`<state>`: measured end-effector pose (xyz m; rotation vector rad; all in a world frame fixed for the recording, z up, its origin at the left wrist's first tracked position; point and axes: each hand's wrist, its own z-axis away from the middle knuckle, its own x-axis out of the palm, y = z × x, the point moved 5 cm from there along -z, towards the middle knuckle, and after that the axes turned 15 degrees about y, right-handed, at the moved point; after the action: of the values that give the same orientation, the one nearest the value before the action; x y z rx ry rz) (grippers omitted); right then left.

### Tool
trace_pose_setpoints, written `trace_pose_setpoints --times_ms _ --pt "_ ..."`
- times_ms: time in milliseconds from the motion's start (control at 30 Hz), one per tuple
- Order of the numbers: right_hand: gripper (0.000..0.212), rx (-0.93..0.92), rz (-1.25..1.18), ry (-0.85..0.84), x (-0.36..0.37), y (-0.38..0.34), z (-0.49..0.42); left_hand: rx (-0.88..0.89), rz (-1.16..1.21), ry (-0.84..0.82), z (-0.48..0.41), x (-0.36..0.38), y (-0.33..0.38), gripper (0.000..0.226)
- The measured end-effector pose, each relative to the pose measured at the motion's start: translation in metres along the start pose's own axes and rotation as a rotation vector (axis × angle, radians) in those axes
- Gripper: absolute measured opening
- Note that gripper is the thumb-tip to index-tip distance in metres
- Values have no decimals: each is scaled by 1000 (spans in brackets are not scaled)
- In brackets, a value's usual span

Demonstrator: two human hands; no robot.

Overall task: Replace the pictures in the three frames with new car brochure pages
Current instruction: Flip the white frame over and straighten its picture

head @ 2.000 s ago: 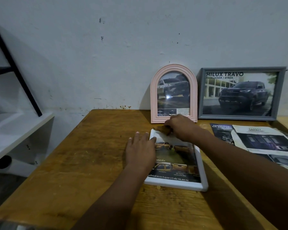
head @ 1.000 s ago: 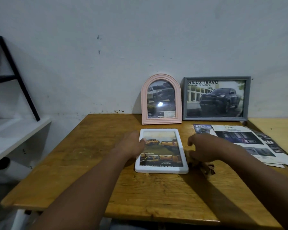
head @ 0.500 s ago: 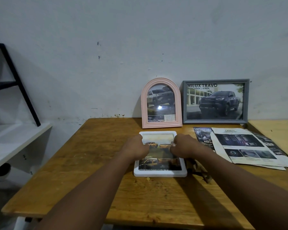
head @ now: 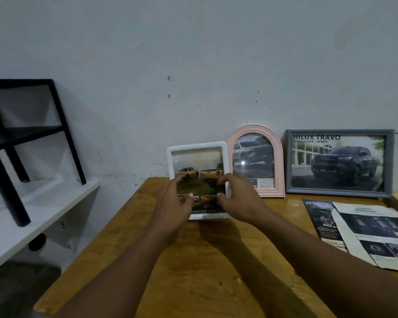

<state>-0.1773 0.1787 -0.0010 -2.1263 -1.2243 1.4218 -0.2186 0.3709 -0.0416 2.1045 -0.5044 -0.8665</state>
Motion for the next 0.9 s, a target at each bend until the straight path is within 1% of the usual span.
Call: trace_pose_setpoints --times_ms 133,200,300,500,600,700,833,900 --pt "44 -56 -9 0 26 -6 -22 7 -18 67 -27 1 -15 67" --pt "44 -75 -12 -8 40 -4 -35 -10 -26 71 -42 5 -24 71" --pt "43 -96 -23 4 58 0 -57 14 -47 76 -69 15 -39 77" --pt "42 -74 3 8 93 15 -98 13 -53 69 -114 39 -65 79" --pt "40 -45 0 12 109 22 -112 20 -80 50 -130 52 -77 80" --pt "43 -17 19 19 119 27 -119 20 -104 11 -139 63 -85 84" --pt "42 3 30 10 123 34 -125 -8 -104 -47 -142 74 -91 85" --pt "44 -3 46 -1 121 35 -128 -19 -145 -77 -141 77 -90 85"
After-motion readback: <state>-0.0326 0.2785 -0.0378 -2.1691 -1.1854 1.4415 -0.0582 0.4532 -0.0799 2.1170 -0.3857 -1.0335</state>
